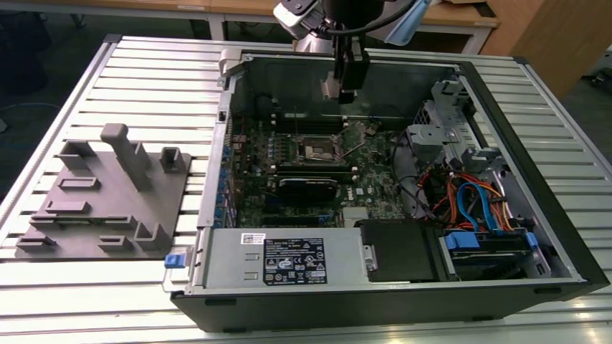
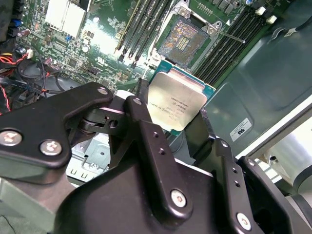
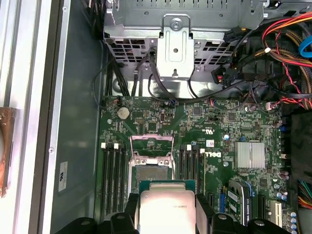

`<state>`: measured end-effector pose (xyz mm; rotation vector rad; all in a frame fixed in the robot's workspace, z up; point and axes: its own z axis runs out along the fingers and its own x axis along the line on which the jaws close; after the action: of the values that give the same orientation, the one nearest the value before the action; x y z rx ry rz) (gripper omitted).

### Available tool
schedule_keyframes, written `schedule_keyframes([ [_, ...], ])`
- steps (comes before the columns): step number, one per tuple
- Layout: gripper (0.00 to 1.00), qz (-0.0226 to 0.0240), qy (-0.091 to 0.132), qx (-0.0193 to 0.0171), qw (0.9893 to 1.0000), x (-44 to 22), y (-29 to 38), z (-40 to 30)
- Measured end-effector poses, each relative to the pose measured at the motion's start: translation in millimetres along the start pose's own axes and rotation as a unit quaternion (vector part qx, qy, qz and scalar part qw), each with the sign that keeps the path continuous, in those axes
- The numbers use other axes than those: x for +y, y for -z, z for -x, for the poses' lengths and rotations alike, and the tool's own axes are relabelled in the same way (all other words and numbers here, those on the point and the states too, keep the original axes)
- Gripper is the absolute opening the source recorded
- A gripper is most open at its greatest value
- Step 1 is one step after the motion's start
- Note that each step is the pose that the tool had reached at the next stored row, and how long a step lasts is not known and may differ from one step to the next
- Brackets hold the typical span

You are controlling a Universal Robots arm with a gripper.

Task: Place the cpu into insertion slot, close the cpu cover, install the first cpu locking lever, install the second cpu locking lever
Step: 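Place the cpu into insertion slot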

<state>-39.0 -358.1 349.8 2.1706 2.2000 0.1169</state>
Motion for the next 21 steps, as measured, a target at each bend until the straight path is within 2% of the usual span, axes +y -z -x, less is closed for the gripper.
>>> schedule_keyframes([
  [5, 0.54, 0.0000, 0.000, 0.0001, 1.0000, -0.3, -2.6, 0.1],
  [17, 0.54, 0.0001, 0.000, 0.0000, 1.0000, -2.1, -23.8, 0.3],
  [21, 0.54, 0.0000, 0.000, -0.0001, 1.0000, -2.2, -24.3, 0.3],
])
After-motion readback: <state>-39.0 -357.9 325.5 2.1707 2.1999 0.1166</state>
